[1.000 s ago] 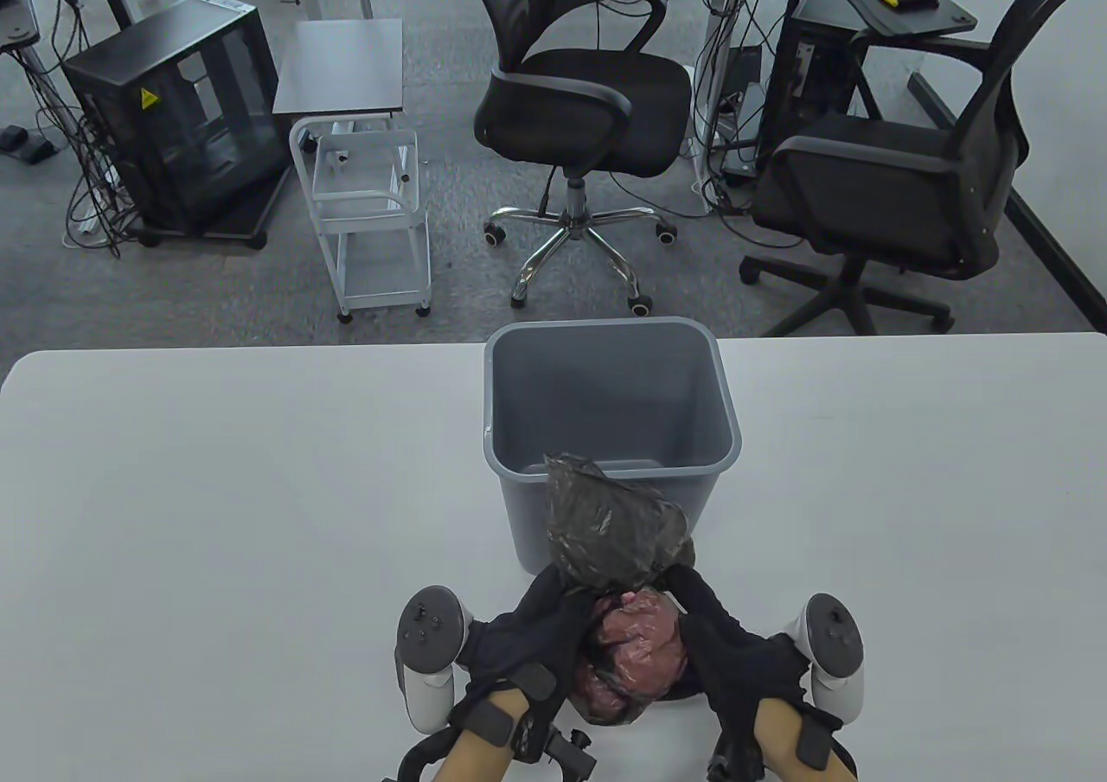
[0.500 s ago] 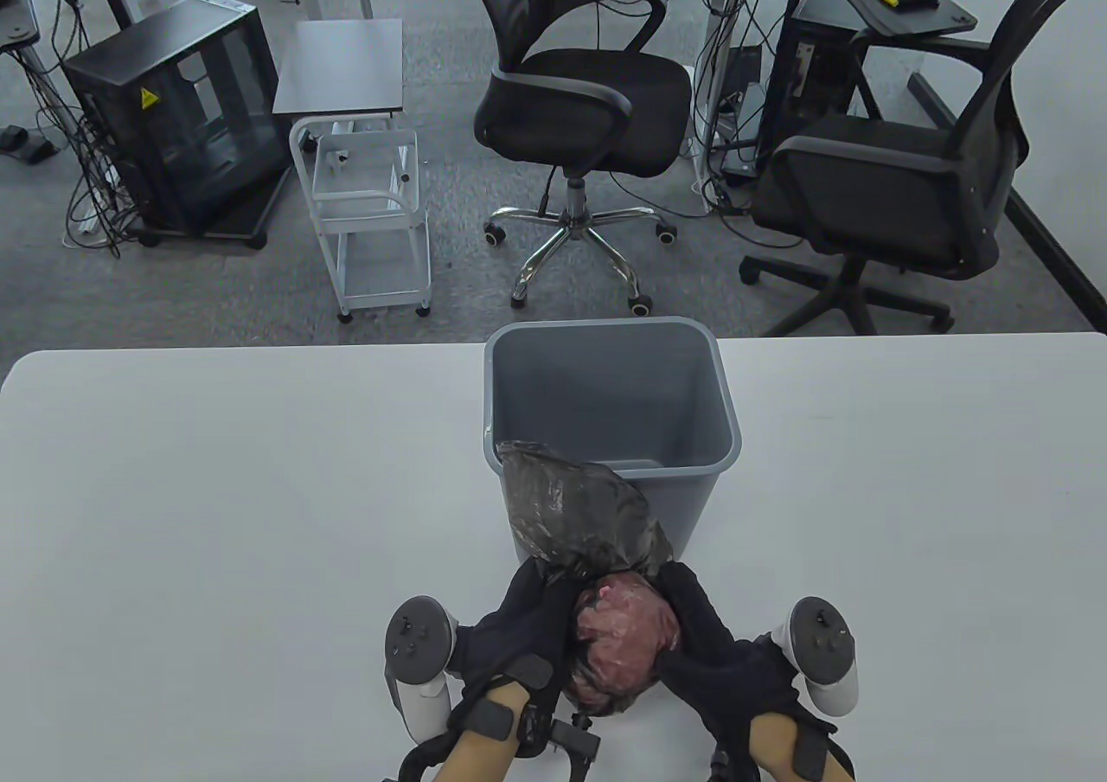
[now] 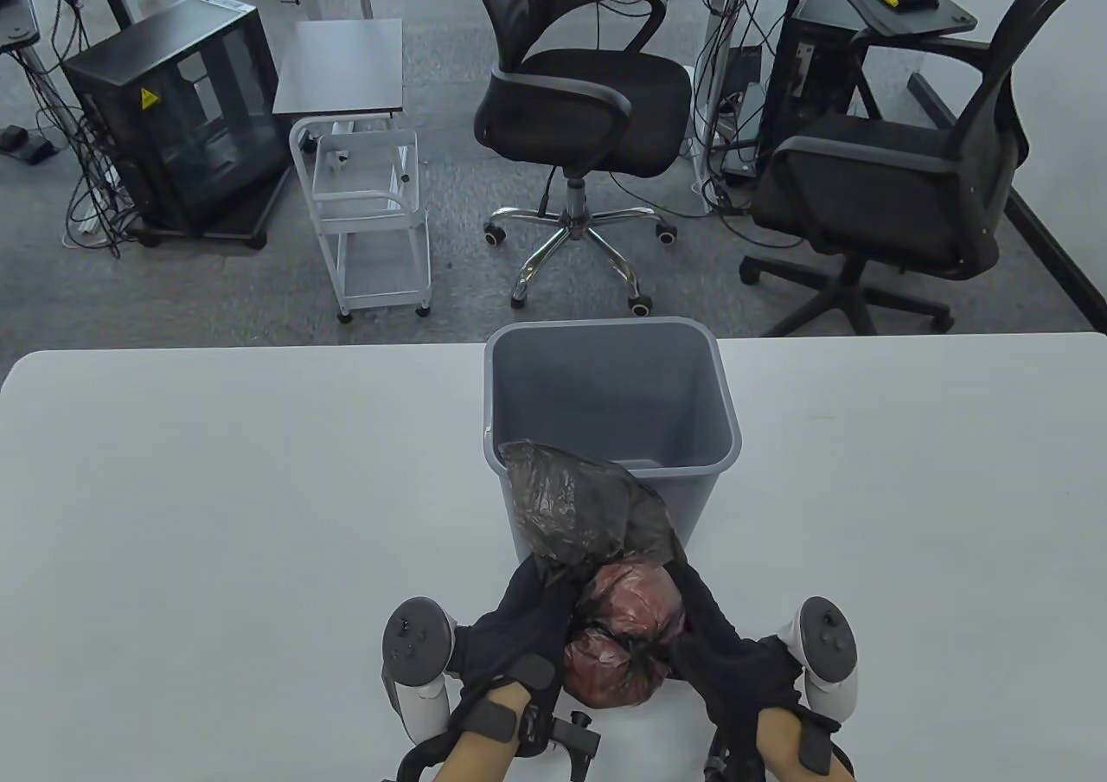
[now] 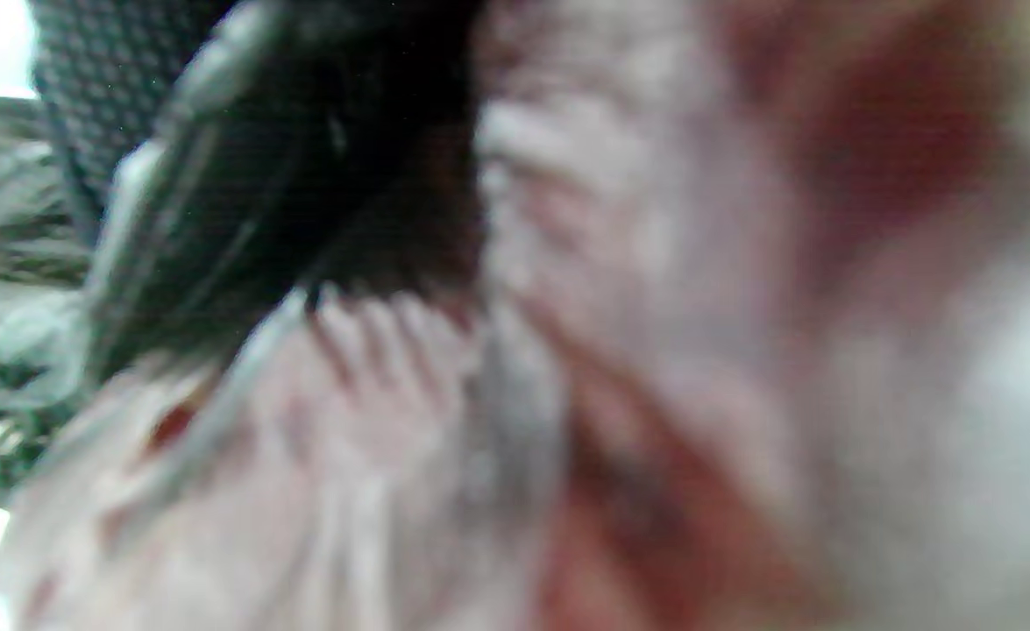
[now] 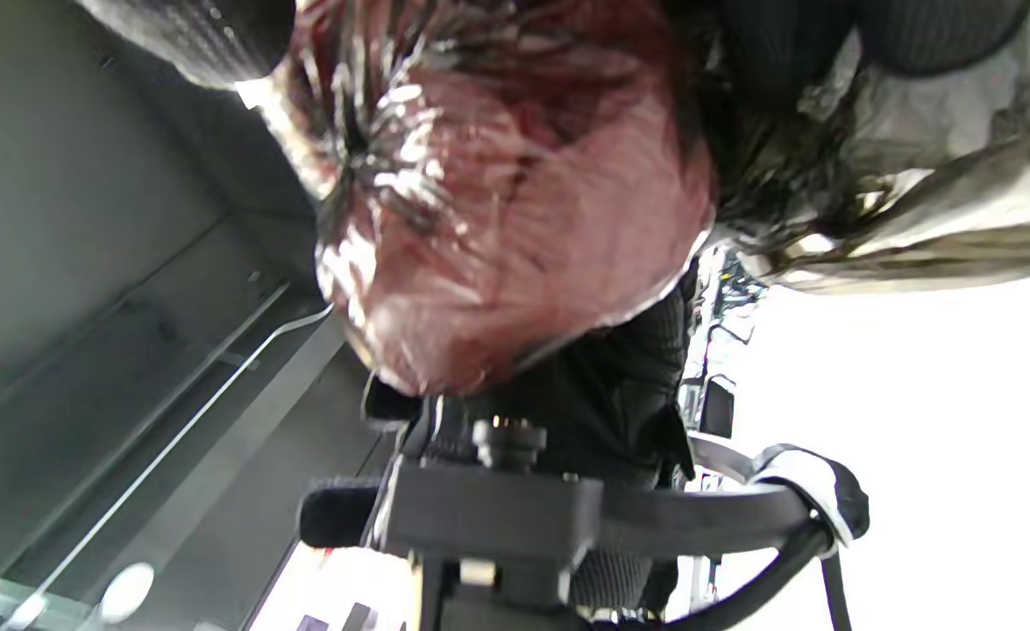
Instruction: Twist garbage bag top to tighten it
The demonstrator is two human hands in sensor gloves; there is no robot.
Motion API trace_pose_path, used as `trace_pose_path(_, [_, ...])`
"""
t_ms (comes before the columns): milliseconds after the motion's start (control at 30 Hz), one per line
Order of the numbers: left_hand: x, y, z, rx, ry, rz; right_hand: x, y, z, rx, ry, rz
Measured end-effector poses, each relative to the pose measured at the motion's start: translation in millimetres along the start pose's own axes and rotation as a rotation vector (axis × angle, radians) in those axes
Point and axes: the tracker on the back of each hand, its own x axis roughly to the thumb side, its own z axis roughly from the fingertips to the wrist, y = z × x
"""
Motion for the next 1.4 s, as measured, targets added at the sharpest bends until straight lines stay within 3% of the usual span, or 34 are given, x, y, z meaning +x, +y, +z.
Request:
trace_pose_path(133, [0,-3,0,-0.022,-0.009,0.000,2,-2,0,-0.029,0.004,0.056])
trace_pose_path(267, [1,-5,-2,-0.077,-0.055,0.015,-5,-6,3,-0.119,0.072,-0.041])
trace_pose_path(433, [2,-3,-1,-0.008,-0.069,-0.016,-9,-5,4,-0.099,0.105,-0.051])
trace_pose_path(667, [1,-1,0,0.025,-0.065,-0.017,0,-2,1,-0.044,0.013,0.012])
trace_pose_path(933, [1,-5,0,-0.022,-0.072,-0.024,-5,-8,5,-0.149,0.090,-0.032])
trace_pose_path(1133, [1,-2,0,0.002,-0.069,-0.007,-7,-5,4,-0.112,0.121,-0.045])
trace_pose_path(1267, [0,2,0,0.037,-0.058,-0.009,-1,0,0,-0.047,0.003,-0.041])
trace_pose_path(1400, [-1,2,1,0.041,-0.050,0.003,8,3,-1,0.000,-0.015,0.141])
